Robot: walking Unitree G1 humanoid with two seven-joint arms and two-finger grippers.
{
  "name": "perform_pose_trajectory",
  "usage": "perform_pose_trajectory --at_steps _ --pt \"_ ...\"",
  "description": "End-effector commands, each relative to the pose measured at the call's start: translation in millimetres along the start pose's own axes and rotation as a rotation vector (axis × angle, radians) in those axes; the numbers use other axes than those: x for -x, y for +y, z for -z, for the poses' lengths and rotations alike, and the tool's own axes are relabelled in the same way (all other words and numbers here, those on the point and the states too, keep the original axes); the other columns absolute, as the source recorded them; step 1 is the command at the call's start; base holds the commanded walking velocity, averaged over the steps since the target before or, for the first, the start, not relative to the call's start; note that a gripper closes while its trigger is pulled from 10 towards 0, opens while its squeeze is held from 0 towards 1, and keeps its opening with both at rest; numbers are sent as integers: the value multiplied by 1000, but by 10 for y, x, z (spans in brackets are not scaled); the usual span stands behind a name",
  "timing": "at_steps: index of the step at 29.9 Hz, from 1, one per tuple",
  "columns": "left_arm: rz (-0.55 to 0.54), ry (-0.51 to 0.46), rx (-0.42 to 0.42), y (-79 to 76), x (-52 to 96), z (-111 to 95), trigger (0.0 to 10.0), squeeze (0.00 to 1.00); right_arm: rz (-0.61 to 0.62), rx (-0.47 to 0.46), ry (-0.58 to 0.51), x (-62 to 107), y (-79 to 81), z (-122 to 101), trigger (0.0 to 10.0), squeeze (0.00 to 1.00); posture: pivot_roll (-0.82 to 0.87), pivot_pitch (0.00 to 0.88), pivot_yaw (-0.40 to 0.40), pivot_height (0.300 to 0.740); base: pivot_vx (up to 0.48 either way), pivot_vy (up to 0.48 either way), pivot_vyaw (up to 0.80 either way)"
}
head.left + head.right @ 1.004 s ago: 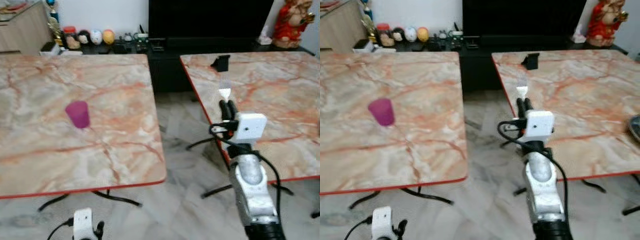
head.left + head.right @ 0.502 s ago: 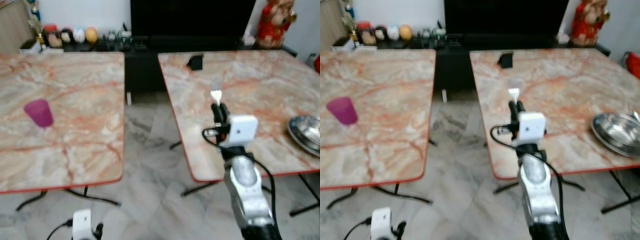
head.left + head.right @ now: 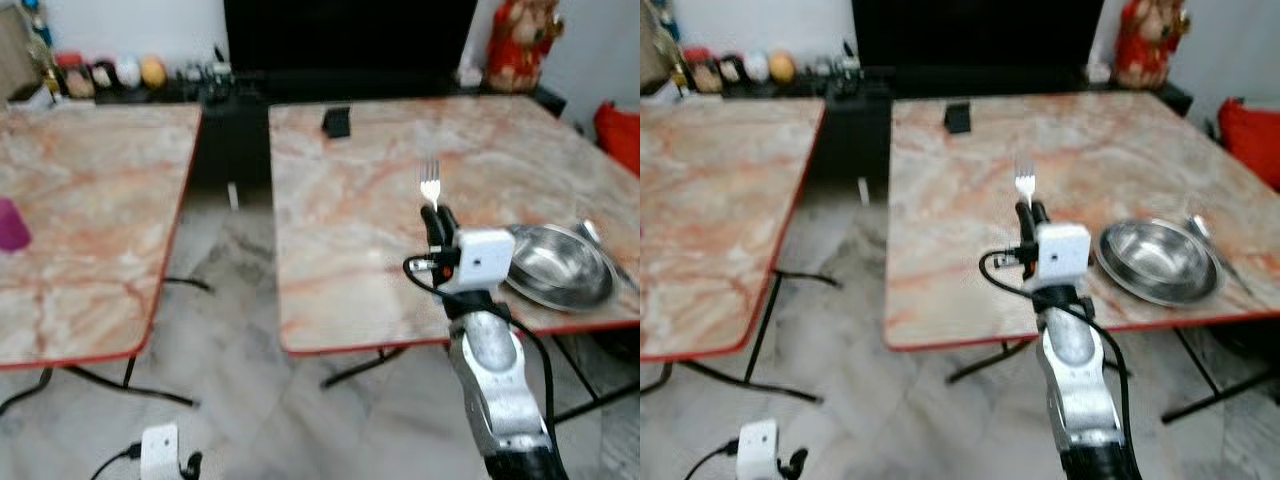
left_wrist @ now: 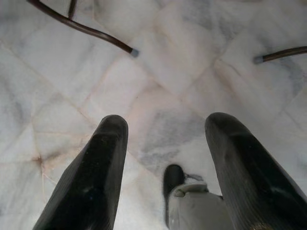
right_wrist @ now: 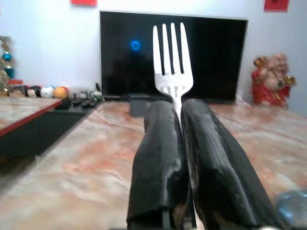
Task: Setting the table
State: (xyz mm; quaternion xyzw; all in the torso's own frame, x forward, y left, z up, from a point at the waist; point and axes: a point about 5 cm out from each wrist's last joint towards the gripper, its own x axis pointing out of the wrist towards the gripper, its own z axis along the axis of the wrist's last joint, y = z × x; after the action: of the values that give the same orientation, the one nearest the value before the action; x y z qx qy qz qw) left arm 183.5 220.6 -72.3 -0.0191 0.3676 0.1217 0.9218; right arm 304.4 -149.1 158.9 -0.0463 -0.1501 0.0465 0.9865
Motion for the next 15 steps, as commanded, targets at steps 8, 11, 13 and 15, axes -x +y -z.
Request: perform_pose_trajectory --at_steps 8,11,13,15 --pt "11 7 -1 -44 0 12 10000 0 6 25 -26 -31 -38 -68 10000 0 -156 0 4 719 0 -429 51" --pt "9 10 2 -42 4 22 10000 0 9 27 -24 -26 -51 -68 10000 0 -157 0 5 719 0 -429 133" --pt "8 12 3 -42 7 32 10000 0 14 26 -20 -22 -64 -63 10000 0 -156 0 5 719 0 -428 0" --pt "6 13 4 -40 10 40 10000 0 19 24 -16 -19 -73 -56 10000 0 -154 0 4 719 0 -428 0"
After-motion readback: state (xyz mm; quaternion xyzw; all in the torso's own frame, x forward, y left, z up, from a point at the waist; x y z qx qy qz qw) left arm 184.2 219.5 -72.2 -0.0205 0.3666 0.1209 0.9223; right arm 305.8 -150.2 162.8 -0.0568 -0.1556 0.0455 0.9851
